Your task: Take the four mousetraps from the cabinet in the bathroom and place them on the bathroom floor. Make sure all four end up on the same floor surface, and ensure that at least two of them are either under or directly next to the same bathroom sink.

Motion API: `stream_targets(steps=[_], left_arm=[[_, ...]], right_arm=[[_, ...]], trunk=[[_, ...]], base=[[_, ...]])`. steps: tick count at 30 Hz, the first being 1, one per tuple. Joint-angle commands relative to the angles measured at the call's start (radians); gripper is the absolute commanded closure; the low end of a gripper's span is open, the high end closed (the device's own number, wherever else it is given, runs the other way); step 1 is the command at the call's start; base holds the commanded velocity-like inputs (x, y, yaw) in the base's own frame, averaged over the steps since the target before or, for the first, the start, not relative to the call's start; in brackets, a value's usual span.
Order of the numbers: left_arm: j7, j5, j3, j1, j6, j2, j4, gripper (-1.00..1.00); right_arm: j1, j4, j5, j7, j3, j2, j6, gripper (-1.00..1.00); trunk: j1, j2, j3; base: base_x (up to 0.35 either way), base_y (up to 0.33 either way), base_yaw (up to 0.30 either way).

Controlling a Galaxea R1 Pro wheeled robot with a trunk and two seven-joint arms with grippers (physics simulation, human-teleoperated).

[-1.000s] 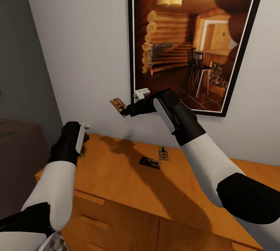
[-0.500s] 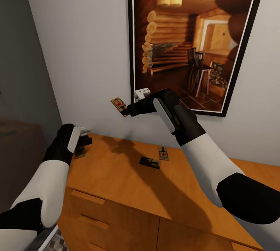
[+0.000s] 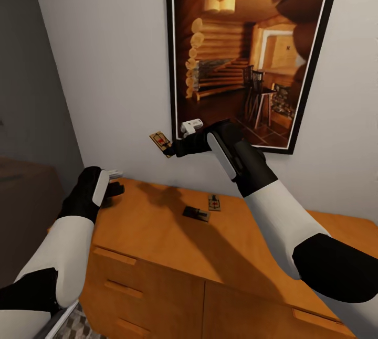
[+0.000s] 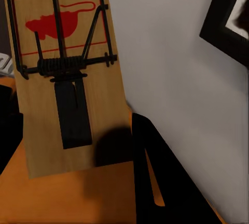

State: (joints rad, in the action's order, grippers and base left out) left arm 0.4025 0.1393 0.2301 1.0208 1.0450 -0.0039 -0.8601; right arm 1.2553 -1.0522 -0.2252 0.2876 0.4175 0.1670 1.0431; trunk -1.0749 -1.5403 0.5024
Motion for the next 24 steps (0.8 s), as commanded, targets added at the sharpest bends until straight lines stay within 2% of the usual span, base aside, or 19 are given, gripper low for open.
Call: stream_targets(steps=[1,5,10,19,22,24], left_arm=[[0.009,0.005,0.002,0.001,0.002,-0.001,-0.001,-1.0],[0.009,-0.019,0.003,0.001,0.002,-0.001,0.001,-1.0],[0.009,-0.028,0.006,0.001,0.002,0.0,0.006,-1.0],[0.008,-0.033,0.014,0.002,0.002,0.031,0.013,-1.0],[0.007,-0.031,0.015,0.022,0.002,0.039,0.038,-1.0],[0.007,-0.031,0.015,0.054,0.001,0.042,0.091,-1.0]], right_arm=[[0.001,0.0,-0.002,0.001,0.0,0.0,0.004,1.0],[0.001,0.0,-0.002,0.001,0.0,0.0,0.004,1.0],[0.001,0.0,-0.002,0.001,0.0,0.0,0.004,1.0],[0.001,0.0,-0.002,0.001,0.0,0.0,0.004,1.0],[0.001,0.001,-0.003,0.001,0.001,0.0,0.004,1.0],[0.001,0.001,-0.003,0.001,0.0,0.0,0.004,1.0]], trunk=[[0.0,-0.001,0.001],[0.0,-0.001,0.001],[0.0,-0.001,0.001],[0.0,-0.001,0.001],[0.0,-0.001,0.001],[0.0,-0.001,0.001]], base=[[-0.06,-0.044,0.0],[-0.027,-0.02,0.0],[-0.008,-0.006,0.0],[-0.001,-0.001,0.0],[0.0,0.0,0.0],[0.0,0.0,0.0]])
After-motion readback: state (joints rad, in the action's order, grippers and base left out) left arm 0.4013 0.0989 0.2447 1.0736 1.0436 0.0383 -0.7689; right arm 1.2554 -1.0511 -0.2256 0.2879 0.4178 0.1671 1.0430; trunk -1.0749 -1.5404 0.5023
